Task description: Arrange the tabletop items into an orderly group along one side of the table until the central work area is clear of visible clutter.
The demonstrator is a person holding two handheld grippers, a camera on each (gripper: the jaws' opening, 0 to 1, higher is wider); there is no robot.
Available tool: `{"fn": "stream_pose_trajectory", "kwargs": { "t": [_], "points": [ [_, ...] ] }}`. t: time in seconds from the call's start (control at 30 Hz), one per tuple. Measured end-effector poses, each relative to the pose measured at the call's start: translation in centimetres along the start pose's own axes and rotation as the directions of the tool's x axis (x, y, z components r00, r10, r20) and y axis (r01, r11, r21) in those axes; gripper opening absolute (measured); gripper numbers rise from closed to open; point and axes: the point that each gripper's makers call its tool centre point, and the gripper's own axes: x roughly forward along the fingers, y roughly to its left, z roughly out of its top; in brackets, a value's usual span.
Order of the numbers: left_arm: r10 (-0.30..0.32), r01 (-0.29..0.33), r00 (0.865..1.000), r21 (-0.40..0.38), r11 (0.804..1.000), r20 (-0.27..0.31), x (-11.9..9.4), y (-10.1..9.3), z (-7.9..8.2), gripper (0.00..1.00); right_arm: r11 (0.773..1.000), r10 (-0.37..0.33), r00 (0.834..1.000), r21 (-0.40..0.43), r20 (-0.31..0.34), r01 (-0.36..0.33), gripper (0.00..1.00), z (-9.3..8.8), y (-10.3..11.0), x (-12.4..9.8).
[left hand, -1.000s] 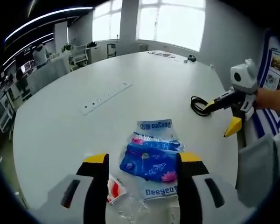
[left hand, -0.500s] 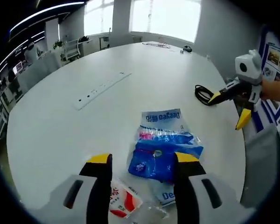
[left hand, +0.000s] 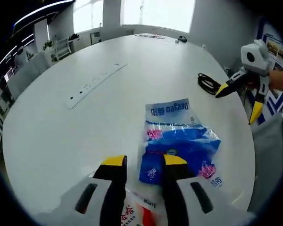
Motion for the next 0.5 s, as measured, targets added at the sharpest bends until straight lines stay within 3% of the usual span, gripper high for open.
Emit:
{"fn": "stream_pose_trajectory", "kwargs": {
  "t": [0.33,0.5],
  "points": [
    [-0.017,0.017,1.0,0.027,0.999,-0.009,0.12,-0.17,-0.27,0.0,1.0,-0.003,1.0,0.002,-0.004,0.003,0.71,-0.31,-0.17,0.0],
    [-0.013,0.013,1.0,0.018,1.0,-0.007,-0.23,-0.28,-0.28,0.0,1.0,0.002,1.0,0.005,-0.004,-0.002,0.7,-0.34,0.18,0.12]
  ]
}}
